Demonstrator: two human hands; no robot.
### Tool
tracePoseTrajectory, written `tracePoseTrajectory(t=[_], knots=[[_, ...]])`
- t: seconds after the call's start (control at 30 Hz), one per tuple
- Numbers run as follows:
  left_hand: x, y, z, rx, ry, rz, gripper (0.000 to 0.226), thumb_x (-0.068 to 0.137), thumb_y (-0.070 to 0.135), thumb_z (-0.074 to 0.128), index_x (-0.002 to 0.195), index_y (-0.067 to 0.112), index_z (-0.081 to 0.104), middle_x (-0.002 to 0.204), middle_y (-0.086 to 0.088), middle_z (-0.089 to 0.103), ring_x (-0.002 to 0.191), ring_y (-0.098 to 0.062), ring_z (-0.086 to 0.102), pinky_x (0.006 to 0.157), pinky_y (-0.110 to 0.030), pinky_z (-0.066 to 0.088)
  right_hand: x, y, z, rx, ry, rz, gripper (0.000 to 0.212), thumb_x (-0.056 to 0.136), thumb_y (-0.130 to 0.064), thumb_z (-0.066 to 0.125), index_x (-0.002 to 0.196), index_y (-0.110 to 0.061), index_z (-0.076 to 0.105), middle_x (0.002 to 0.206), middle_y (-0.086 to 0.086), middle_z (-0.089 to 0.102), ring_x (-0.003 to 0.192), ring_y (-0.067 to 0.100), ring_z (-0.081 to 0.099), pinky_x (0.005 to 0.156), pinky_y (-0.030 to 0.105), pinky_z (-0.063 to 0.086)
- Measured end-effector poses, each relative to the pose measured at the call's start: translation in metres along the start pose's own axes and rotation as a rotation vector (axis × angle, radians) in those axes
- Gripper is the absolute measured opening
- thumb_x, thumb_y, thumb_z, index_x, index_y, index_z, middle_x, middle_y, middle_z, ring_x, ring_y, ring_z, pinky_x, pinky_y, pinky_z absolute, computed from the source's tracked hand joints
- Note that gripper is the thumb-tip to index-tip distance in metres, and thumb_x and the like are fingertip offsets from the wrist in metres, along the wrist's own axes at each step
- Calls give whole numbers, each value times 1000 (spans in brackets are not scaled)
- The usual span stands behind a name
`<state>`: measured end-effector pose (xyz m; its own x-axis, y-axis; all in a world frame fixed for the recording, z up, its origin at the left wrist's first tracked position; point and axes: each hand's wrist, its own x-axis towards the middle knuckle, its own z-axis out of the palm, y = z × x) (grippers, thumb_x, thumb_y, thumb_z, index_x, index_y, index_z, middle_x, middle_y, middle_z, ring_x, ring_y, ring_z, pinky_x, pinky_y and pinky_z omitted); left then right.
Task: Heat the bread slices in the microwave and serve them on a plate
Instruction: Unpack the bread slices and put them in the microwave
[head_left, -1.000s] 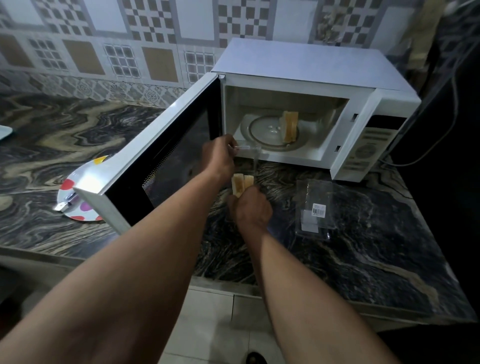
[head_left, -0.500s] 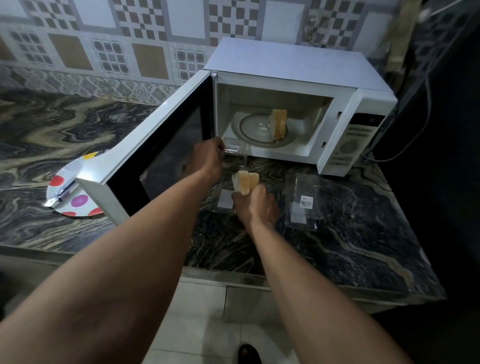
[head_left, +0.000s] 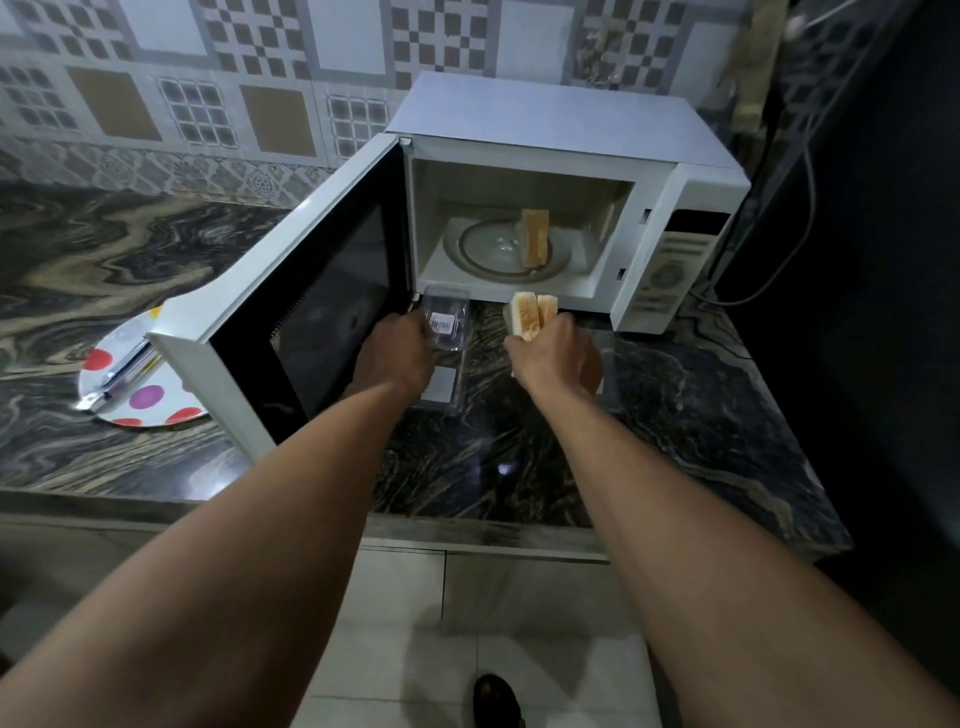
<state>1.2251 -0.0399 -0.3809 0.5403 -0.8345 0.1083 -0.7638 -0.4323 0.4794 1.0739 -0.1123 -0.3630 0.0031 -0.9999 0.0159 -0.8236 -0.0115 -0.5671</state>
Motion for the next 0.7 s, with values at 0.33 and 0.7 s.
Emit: tracePoseTrajectory(t=[0.33, 0.7], knots=[[-6, 39, 51, 183, 92, 214, 31, 83, 15, 62, 114, 14, 66, 122, -12, 64, 112, -36, 56, 91, -42, 47, 37, -10, -15, -2, 44, -74, 46, 82, -47, 72, 111, -13, 62, 106, 7, 70, 93, 31, 67, 65, 32, 40], [40, 74, 140, 14, -178, 211, 48, 98, 11, 44, 146, 7, 45, 151, -20, 41, 141, -38, 34, 114, -48, 32, 95, -22, -9, 21, 12, -129, 40, 82, -47, 73, 107, -17, 65, 103, 5, 72, 89, 29, 68, 63, 30, 40]])
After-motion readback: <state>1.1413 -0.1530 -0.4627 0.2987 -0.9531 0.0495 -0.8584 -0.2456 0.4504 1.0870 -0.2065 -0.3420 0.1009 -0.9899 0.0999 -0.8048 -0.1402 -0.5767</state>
